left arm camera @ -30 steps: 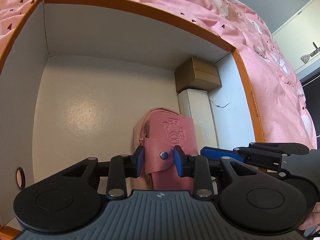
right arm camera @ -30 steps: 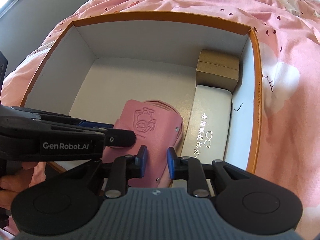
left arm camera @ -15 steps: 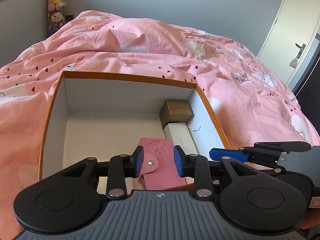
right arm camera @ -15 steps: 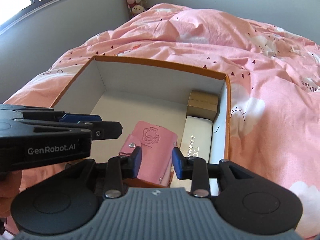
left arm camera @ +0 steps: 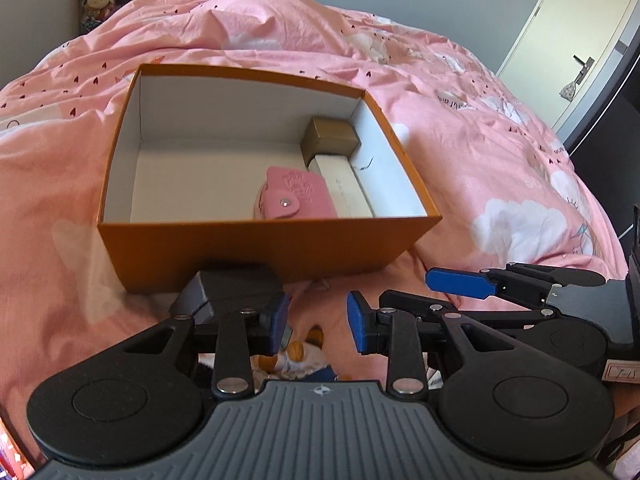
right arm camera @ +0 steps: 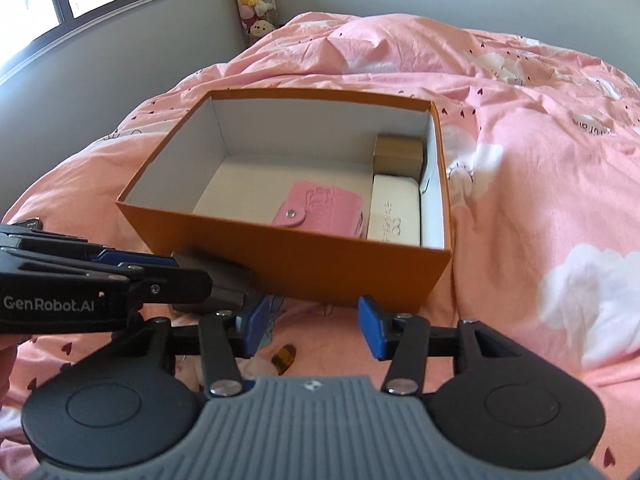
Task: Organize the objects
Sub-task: 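Withdraw both tools from the shoebox toward the items on the bed, then grasp the dark grey box with the left tool and lift it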
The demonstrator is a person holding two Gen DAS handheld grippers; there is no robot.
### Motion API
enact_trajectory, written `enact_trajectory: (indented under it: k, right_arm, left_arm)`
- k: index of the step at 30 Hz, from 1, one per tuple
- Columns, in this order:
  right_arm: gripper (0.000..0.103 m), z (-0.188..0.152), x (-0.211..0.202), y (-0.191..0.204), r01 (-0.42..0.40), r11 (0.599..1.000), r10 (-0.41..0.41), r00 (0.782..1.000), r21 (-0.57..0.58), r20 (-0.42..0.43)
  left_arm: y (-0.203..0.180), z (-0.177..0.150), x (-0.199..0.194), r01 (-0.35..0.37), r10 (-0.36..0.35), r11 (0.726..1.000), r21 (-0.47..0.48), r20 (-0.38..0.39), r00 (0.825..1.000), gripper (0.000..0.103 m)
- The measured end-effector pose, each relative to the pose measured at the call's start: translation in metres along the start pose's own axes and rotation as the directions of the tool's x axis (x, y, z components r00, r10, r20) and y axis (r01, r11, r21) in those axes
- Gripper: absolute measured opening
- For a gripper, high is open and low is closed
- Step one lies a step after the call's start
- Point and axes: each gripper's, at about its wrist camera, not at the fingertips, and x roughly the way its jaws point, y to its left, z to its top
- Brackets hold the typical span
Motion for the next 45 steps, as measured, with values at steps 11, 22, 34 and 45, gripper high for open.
enact_trajectory:
  k: [11, 22, 34, 45]
  right_arm:
    - [0.053, -0.039, 0.019, 0.003, -0.009, 0.995, 0.027, 0.983, 0.099, -0.180]
    - [0.053, -0.039, 0.033, 0.001, -0.010, 0.994, 0.036, 0.968, 0.106, -0.249]
    - [0.039, -0.001, 0.066, 0.006, -0.031, 0.999, 0.041, 0.972, 0.045, -0.230]
    - [0.039, 0.017, 0.087, 0.009, -0.087, 0.995, 0.095, 0.966, 0.045, -0.240]
  left_arm:
    - [0.030, -0.030, -0.011, -0.040, 0.038, 0.999, -0.013, -0.115, 0.993, 0.038]
    - [0.021, -0.021, 0.003, -0.144, 0.151, 0.969, 0.201, -0.020, 0.988, 0.052]
    - [0.014, -0.008, 0.027, -0.197, 0.187, 0.916, 0.349, 0.063, 0.980, 0.066]
    - [0.007, -0.015, 0.057, -0.200, 0.215, 0.802, 0.563, 0.040, 0.976, 0.067]
